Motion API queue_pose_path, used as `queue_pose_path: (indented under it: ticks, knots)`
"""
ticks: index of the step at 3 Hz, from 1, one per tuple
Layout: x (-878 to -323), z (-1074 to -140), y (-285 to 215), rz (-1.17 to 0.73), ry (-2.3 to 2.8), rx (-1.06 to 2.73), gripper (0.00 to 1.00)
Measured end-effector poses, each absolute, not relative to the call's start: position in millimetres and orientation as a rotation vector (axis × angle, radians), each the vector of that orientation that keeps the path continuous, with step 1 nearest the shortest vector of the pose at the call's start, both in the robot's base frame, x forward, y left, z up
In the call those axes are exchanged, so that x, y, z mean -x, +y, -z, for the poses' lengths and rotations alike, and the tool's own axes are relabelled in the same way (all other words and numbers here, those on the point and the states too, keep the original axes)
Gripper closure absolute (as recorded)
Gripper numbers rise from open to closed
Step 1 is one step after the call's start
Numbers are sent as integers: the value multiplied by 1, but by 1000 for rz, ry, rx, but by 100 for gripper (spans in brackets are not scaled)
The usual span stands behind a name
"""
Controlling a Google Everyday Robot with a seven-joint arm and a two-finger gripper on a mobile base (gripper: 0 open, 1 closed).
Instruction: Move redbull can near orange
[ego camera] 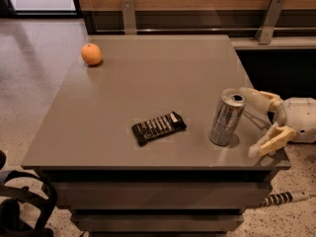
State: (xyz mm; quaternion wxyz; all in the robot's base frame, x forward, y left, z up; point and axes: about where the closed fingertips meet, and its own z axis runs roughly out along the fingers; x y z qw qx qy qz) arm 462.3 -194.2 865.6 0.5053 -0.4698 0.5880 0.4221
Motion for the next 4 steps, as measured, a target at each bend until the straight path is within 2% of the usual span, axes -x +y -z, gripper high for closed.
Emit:
queue_pose_path:
  ticks: [2,4]
  knots:
    - [-458,-885,-195,-979,1372,1112,0]
    - [-463,-899,-168,-982,1334,1136,3]
